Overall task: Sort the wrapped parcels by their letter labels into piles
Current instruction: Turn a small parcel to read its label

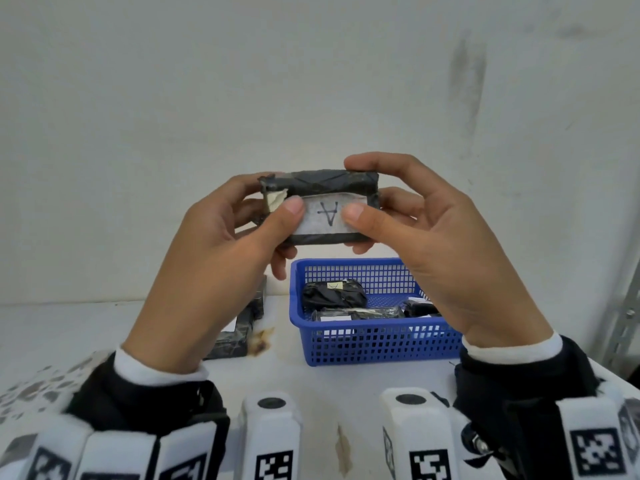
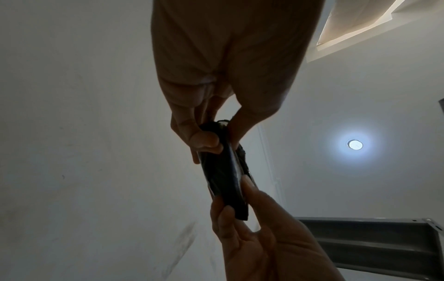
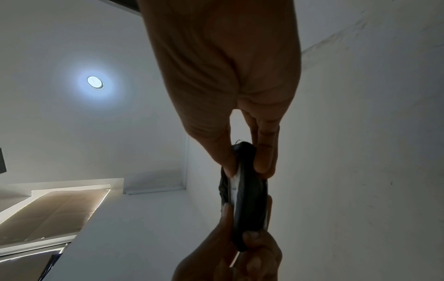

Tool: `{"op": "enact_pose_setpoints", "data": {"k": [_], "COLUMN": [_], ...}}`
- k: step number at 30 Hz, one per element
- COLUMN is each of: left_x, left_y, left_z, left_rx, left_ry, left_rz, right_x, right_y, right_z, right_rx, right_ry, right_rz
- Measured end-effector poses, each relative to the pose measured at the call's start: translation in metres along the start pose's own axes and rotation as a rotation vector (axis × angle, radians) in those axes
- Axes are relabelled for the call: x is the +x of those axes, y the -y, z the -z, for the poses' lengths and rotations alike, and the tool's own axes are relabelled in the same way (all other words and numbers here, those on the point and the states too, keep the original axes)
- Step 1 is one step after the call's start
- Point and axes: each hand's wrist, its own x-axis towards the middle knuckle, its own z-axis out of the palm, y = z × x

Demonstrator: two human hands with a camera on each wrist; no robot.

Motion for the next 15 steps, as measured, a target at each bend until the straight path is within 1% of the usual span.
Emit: {"op": "enact_pose_setpoints", "data": {"k": [8, 15], "left_x": [-0.0015, -0.0026], "left_y": [-0.0013, -0.0048], "left_z": [0.0014, 0.0008], "left_rx": [0.006, 0.066], "left_ry": [0.008, -0.004], "left_rz": [-0.013, 0.016], "right_x": [0.0004, 0.0004], "right_y": [-0.0008, -0.0041], "right_z": [-0.0034, -0.0038], "right_rx": [0.009, -0.015], "right_ry": [-0.038, -0.036], "right_rz": [0.003, 0.019]}}
